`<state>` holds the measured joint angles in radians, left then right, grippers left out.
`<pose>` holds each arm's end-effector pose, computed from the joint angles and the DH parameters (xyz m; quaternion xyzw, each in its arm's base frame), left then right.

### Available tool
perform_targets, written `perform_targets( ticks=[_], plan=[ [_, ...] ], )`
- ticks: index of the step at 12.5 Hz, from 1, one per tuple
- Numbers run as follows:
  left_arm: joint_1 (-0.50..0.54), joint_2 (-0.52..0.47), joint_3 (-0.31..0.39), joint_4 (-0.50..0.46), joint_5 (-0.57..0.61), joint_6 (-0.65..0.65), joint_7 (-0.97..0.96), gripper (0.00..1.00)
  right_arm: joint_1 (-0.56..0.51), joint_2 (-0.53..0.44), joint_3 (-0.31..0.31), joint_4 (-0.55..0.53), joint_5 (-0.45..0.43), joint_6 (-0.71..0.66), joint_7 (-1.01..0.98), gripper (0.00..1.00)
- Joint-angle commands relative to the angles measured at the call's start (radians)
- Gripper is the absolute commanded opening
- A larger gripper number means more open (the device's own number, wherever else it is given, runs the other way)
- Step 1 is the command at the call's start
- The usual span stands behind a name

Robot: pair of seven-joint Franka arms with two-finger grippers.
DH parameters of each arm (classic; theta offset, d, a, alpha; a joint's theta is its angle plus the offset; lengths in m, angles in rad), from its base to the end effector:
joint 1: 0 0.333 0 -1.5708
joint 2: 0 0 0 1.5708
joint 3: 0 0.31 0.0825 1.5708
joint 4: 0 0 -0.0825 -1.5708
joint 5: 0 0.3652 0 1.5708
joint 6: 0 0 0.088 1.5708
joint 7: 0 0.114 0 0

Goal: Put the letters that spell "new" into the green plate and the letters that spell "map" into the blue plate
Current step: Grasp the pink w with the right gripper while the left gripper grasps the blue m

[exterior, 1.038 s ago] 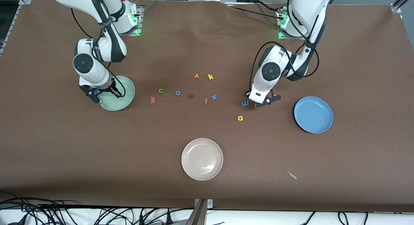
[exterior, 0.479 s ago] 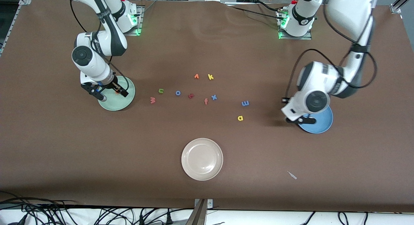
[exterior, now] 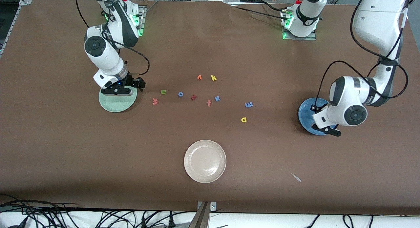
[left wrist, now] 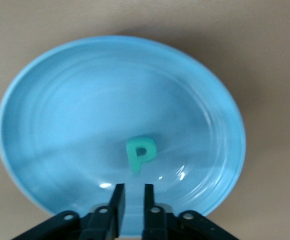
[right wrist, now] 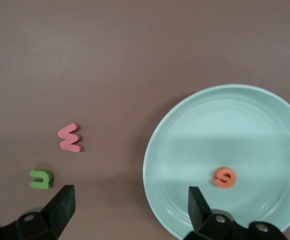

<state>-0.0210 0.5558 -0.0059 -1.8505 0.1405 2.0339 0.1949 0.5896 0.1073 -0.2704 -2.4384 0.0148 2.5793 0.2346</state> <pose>0.5808 -0.0067 0.1995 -0.9697 0.1505 0.1885 0.0386 0.4567 0.1495 0.2673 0.9991 0.0371 0.0209 0.0047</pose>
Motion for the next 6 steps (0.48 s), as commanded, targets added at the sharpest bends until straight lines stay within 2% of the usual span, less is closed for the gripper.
perform_targets(
  ticks=[1, 2, 4, 6],
  plan=[
    [-0.008, -0.034, -0.012, 0.056, -0.008, -0.070, -0.021, 1.00, 0.010, 0.081, 0.022, 0.050, -0.006, 0.082, -0.084, 0.99],
    [-0.020, -0.036, -0.014, 0.059, -0.083, -0.084, -0.073, 1.00, 0.015, 0.115, 0.049, 0.065, -0.001, 0.128, -0.084, 0.99],
    [-0.017, -0.046, -0.064, 0.059, -0.226, -0.072, -0.202, 1.00, 0.019, 0.166, 0.071, 0.093, 0.001, 0.145, -0.067, 0.99],
    [-0.020, -0.059, -0.141, 0.051, -0.269, -0.037, -0.373, 1.00, 0.022, 0.186, 0.072, 0.094, -0.002, 0.147, -0.069, 0.90]
  ],
)
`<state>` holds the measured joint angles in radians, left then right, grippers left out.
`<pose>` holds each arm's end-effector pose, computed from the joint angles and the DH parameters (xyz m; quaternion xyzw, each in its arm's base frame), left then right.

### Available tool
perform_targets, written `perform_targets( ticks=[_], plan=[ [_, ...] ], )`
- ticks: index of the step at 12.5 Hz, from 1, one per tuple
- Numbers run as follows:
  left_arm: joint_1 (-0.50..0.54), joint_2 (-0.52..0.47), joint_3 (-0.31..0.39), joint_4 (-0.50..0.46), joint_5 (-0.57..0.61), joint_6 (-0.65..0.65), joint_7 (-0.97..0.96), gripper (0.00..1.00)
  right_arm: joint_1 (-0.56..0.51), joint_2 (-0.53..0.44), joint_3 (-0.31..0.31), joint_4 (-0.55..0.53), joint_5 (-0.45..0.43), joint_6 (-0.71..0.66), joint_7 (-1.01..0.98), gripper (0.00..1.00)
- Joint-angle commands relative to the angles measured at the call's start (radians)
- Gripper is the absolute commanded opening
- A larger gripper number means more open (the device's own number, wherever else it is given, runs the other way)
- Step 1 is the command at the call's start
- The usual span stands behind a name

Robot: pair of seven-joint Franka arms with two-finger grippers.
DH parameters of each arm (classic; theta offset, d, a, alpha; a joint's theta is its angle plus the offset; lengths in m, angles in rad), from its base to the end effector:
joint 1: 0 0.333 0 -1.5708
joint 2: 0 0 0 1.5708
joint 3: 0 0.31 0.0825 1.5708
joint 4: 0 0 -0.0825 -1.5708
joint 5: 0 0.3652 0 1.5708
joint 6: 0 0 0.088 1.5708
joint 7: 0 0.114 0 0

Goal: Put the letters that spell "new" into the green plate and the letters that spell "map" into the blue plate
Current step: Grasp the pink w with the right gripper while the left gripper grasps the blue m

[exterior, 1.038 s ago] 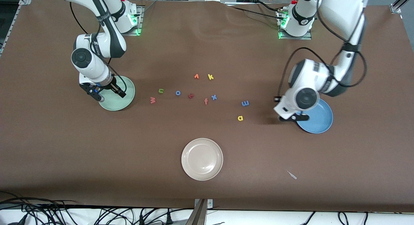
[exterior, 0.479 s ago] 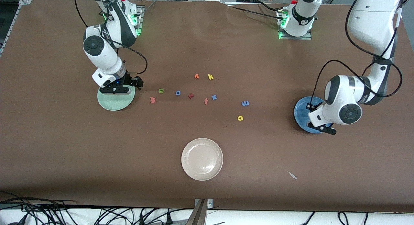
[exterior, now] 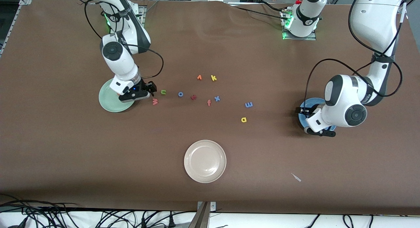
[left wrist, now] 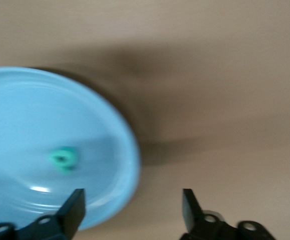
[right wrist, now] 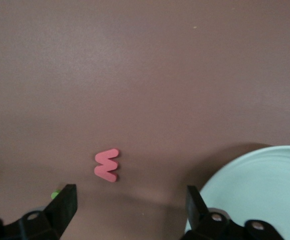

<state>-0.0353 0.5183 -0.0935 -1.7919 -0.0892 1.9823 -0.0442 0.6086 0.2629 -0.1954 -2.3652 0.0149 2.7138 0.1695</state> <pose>0.5924 -0.0798 0.2417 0.9847 -0.0152 -0.1670 0.0470 0.4675 0.2024 0.2299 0.9916 0.1192 0.0498 0.0077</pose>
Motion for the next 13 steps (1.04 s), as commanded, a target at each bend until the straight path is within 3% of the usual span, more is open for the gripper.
perform_targets(
  ticks=[1, 5, 7, 11, 12, 13],
  plan=[
    [-0.006, -0.021, -0.096, -0.017, -0.038, 0.053, -0.231, 1.00, 0.013, 0.047, -0.001, 0.029, 0.000, 0.033, -0.001, 0.87],
    [-0.040, -0.041, -0.221, -0.133, -0.024, 0.270, -0.512, 1.00, 0.026, 0.133, 0.004, 0.035, 0.005, 0.196, 0.019, 0.87],
    [-0.110, -0.049, -0.219, -0.217, -0.011, 0.424, -0.612, 1.00, 0.027, 0.150, 0.014, 0.035, 0.005, 0.210, 0.021, 0.87],
    [-0.181, 0.011, -0.221, -0.215, 0.137, 0.461, -0.865, 1.00, 0.028, 0.162, 0.025, 0.034, 0.005, 0.213, 0.036, 0.84],
    [-0.192, 0.019, -0.221, -0.221, 0.149, 0.489, -0.900, 1.00, 0.030, 0.162, 0.025, 0.031, 0.007, 0.211, 0.036, 0.78],
    [-0.198, 0.028, -0.221, -0.222, 0.163, 0.504, -0.930, 1.00, 0.030, 0.160, 0.025, 0.032, 0.007, 0.210, 0.035, 0.62]
  ],
)
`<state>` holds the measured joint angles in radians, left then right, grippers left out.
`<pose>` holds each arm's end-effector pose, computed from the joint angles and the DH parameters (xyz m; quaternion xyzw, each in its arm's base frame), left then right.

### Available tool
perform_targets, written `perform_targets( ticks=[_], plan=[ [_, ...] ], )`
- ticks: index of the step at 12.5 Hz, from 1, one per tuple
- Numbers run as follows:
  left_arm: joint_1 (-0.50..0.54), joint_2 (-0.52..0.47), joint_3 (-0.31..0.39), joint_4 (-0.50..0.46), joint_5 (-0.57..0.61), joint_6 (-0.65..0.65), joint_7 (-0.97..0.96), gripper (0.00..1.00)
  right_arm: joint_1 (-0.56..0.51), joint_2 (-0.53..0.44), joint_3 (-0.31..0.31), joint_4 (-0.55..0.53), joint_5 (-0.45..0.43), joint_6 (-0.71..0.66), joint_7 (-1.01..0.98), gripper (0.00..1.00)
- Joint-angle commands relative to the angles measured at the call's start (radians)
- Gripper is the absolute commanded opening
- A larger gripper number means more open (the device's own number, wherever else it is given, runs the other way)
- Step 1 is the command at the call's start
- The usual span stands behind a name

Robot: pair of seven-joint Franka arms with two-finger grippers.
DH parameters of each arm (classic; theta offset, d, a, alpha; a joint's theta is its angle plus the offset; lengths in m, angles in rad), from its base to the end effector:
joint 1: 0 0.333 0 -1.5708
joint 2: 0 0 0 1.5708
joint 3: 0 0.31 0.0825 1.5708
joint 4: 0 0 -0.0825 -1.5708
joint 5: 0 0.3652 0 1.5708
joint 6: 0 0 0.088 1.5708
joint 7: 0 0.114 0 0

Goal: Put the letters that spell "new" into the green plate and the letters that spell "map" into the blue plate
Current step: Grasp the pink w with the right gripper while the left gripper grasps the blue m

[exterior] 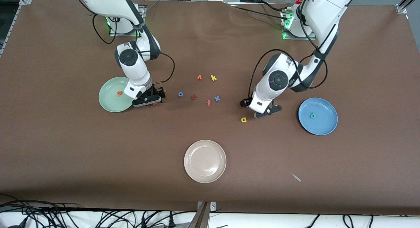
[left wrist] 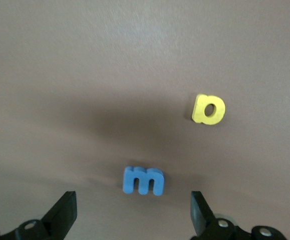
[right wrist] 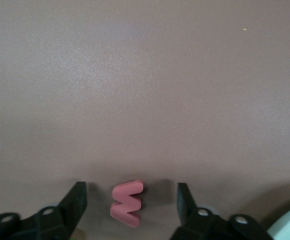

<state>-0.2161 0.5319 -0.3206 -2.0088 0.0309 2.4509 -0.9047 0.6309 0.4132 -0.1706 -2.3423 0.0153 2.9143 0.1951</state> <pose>0.5032 -0.2963 0.1972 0.9790 0.1883 -0.0704 0.0331 0.4675 0.2274 0.1811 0.9870 0.1342 0.0880 0.0029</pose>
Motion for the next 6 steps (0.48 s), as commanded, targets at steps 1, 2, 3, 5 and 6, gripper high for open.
perform_targets(
  ticks=[1, 2, 3, 5, 6],
  plan=[
    [-0.025, 0.017, 0.006, -0.004, 0.066, 0.037, -0.101, 1.00, 0.007, 0.009, 0.000, 0.008, 0.006, 0.009, 0.010, 0.44],
    [-0.035, 0.022, 0.006, -0.001, 0.092, 0.037, -0.126, 1.00, 0.007, 0.010, 0.000, 0.006, 0.006, 0.009, 0.010, 0.32],
    [-0.040, 0.025, 0.006, -0.001, 0.127, 0.039, -0.135, 1.00, 0.007, 0.010, 0.000, 0.003, 0.006, 0.006, 0.010, 0.22],
    [-0.043, 0.048, 0.008, -0.001, 0.199, 0.040, -0.143, 0.98, 0.007, 0.010, 0.000, 0.001, 0.006, 0.002, 0.009, 0.18],
    [-0.043, 0.051, 0.006, -0.002, 0.224, 0.052, -0.155, 0.89, 0.007, 0.004, 0.000, 0.001, 0.006, 0.002, 0.007, 0.16]
  ],
)
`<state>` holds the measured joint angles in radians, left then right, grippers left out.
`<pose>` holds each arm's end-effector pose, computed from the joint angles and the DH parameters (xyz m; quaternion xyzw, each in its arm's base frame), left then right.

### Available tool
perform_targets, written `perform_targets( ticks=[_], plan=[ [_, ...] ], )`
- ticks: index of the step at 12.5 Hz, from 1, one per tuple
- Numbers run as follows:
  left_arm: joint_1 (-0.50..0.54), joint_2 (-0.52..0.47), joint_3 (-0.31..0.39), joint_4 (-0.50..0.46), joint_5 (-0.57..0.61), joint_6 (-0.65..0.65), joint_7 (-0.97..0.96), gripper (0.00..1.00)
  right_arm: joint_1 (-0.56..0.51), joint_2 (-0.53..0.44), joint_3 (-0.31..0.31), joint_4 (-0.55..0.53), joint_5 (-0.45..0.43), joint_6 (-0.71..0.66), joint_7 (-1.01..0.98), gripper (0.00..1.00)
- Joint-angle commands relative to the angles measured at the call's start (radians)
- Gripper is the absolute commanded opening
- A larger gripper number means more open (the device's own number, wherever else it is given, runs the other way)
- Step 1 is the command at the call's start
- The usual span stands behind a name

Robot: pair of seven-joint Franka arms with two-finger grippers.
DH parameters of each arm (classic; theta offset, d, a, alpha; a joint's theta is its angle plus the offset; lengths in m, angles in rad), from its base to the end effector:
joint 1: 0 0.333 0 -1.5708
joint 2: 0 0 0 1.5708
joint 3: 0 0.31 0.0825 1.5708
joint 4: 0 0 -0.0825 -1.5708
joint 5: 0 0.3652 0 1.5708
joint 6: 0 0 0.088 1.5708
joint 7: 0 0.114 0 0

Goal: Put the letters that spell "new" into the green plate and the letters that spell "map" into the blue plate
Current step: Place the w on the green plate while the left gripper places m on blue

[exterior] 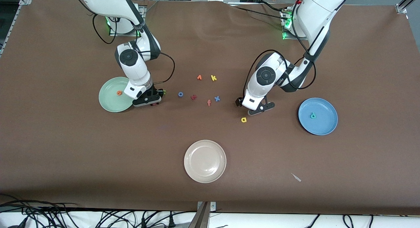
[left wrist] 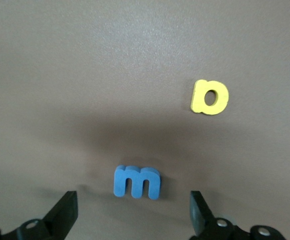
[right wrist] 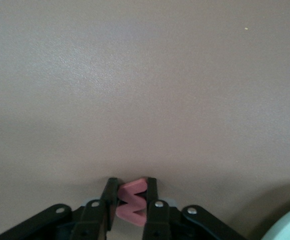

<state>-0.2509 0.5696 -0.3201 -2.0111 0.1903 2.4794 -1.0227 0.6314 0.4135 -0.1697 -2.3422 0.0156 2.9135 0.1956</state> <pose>0.4897 -0.3131 0.1777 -0.9847 -0.1685 0.0435 0.0013 0.4671 0.2280 0.1808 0.9870 0.1345 0.0875 0.0028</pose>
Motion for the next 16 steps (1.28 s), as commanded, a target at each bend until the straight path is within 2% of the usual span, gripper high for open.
perform_targets(
  ticks=[1, 2, 4, 6, 8, 9, 10, 12, 15, 16],
  plan=[
    [-0.008, 0.015, 0.006, -0.003, 0.070, 0.030, -0.045, 0.86, 0.007, -0.019, -0.002, 0.001, 0.006, 0.001, 0.004, 0.16],
    [-0.010, 0.021, 0.006, 0.000, 0.072, 0.030, -0.046, 0.76, 0.005, -0.060, -0.004, 0.004, 0.007, -0.017, 0.014, 0.15],
    [-0.008, 0.022, 0.006, 0.003, 0.074, 0.036, -0.045, 0.60, 0.004, -0.148, -0.031, 0.011, 0.007, -0.139, 0.016, 0.13],
    [-0.005, 0.022, 0.007, 0.006, 0.112, 0.038, -0.045, 0.59, 0.004, -0.234, -0.097, 0.012, 0.003, -0.270, -0.001, 0.13],
    [-0.005, 0.027, 0.009, 0.006, 0.129, 0.038, -0.048, 0.58, 0.004, -0.278, -0.158, -0.005, 0.003, -0.389, 0.002, 0.13],
    [-0.007, 0.030, 0.010, 0.006, 0.129, 0.038, -0.048, 0.52, 0.004, -0.295, -0.181, -0.034, 0.003, -0.404, -0.001, 0.11],
    [-0.005, 0.030, 0.009, 0.006, 0.129, 0.038, -0.048, 0.50, 0.004, -0.309, -0.212, -0.070, 0.003, -0.404, -0.001, 0.11],
    [-0.005, 0.030, 0.010, 0.006, 0.129, 0.038, -0.048, 0.34, 0.004, -0.303, -0.250, -0.147, 0.003, -0.364, -0.019, 0.11],
    [0.007, 0.023, 0.010, 0.008, 0.146, 0.026, -0.031, 0.22, 0.004, -0.234, -0.248, -0.247, 0.003, -0.121, -0.021, 0.12],
    [0.019, 0.015, 0.013, 0.017, 0.146, 0.019, -0.027, 0.20, 0.004, -0.213, -0.246, -0.250, 0.003, -0.096, -0.019, 0.15]
  ],
)
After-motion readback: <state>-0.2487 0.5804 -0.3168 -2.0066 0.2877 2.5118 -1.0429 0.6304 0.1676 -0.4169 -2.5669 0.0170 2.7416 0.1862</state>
